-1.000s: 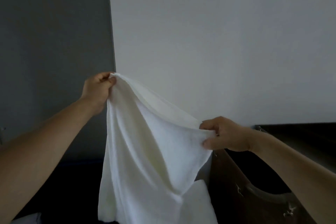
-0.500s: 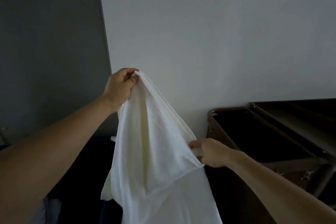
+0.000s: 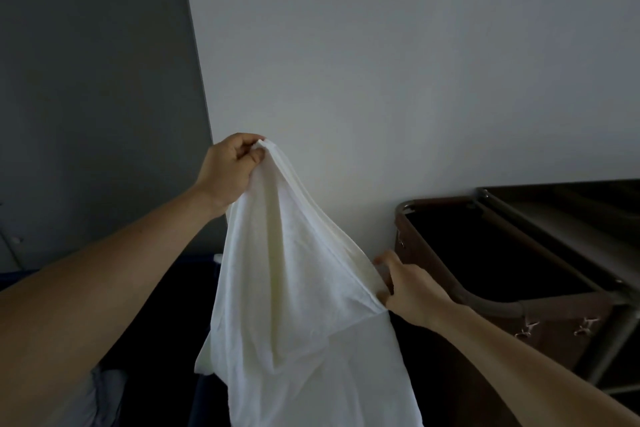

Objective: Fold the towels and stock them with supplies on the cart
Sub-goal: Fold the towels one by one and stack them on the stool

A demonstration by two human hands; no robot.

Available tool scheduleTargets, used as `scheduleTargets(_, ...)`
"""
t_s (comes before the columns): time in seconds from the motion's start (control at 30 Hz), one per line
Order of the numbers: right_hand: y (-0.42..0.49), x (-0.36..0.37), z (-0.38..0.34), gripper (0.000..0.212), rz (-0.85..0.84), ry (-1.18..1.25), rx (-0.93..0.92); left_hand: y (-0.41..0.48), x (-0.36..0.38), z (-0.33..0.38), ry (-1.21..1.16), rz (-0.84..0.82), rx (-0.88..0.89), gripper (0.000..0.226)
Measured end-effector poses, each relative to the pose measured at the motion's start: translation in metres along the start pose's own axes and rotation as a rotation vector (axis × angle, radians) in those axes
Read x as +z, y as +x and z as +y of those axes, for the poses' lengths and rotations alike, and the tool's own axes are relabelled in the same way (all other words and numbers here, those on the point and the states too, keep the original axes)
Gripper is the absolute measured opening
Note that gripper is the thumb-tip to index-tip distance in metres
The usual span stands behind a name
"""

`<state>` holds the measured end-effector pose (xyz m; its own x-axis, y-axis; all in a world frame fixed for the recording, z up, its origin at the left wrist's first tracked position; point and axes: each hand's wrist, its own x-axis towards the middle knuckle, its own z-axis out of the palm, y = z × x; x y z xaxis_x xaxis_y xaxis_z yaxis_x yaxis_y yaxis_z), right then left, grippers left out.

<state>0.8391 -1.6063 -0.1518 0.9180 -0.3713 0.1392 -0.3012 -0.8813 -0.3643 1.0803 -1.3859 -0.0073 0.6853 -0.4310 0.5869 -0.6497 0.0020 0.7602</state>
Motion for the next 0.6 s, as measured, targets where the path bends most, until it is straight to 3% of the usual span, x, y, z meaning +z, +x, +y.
scheduleTargets(0.1,-0.003,0.002,0.001,0.034,0.055,-0.009,-0.036,0.001,-0.003,0.000,-0.012,0.015,-0.017,0.016)
scheduleTargets(0.23,-0.003,0.006,0.004,0.022,-0.013,-0.076,-0.087,-0.002,-0.005,-0.002,-0.031,0.026,-0.042,0.017)
scheduleTargets(0.47,0.007,0.024,0.005,0.023,-0.018,0.052,0.117,-0.013,0.001,0.004,-0.041,-0.011,-0.035,0.017)
scheduleTargets(0.6,0.013,0.030,0.002,0.025,-0.158,0.176,0.221,-0.018,0.008,0.010,-0.033,-0.057,-0.012,0.018)
